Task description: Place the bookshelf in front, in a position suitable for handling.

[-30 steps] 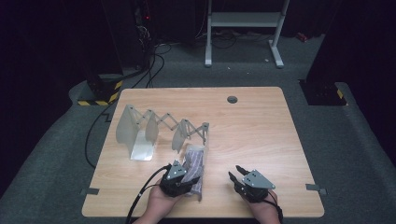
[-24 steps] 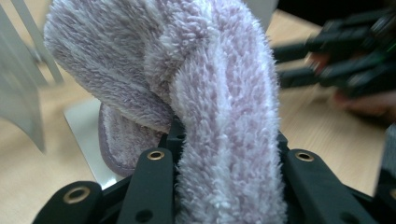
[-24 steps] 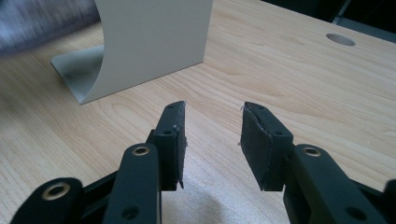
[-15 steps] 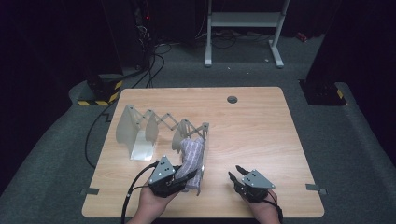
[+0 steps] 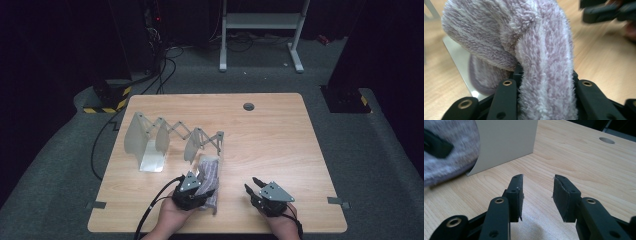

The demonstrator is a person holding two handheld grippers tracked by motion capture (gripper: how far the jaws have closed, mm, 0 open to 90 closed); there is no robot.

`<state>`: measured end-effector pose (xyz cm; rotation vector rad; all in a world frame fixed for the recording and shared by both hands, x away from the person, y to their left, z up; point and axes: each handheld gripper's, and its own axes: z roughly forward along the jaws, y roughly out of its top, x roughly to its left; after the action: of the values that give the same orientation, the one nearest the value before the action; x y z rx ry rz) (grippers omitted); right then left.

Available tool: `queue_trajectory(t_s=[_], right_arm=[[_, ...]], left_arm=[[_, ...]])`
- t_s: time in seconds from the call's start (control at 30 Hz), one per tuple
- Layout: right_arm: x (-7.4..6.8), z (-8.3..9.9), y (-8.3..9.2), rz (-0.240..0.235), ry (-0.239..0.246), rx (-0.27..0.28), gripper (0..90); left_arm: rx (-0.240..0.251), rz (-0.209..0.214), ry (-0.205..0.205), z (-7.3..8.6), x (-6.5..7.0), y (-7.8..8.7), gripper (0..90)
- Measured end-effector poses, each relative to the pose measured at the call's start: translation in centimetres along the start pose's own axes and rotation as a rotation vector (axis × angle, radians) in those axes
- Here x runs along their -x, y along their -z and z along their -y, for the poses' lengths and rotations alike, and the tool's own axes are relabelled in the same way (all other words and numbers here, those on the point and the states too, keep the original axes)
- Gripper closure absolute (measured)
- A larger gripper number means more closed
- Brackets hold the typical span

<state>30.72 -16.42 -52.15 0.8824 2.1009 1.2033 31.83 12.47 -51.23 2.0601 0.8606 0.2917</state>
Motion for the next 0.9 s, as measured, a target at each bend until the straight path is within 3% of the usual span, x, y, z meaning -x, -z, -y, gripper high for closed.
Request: queue_trajectory(t_s=[0.07, 0.23, 0.33, 0.4, 0.53, 0.67, 0.9], right_arm=[[0.0, 0.0, 0.0, 0.0, 0.0, -0.001, 60.2], [0.0, 0.0, 0.0, 0.0, -0.003, 0.002, 60.1], [0.0, 0.0, 0.0, -0.001, -0.002, 0.0, 60.0], [0.0, 0.0, 0.0, -0.001, -0.002, -0.001, 59.9], [0.0, 0.0, 0.0, -0.002, -0.002, -0.002, 59.8], [0.0, 0.0, 0.0, -0.001, -0.001, -0.001, 59.8], [0.0, 0.0, 0.0, -0.003, 0.003, -0.002, 59.7]], left_arm=[[-0.022, -0.012, -0.012, 0.2, -0.1, -0.6, 66.0], [-0.022, -0.028, -0.004, -0.4, -0.5, -0.5, 65.9], [0.004, -0.04, 0.036, -1.1, -1.3, -0.4, 65.9], [-0.007, -0.051, 0.033, -1.6, -1.8, -0.8, 65.9], [-0.026, -0.023, 0.076, -2.0, -2.6, -2.1, 65.9], [-0.011, -0.03, 0.056, -3.1, -2.4, -2.0, 65.9], [0.074, -0.045, 0.006, -6.8, -2.0, 0.6, 65.9]])
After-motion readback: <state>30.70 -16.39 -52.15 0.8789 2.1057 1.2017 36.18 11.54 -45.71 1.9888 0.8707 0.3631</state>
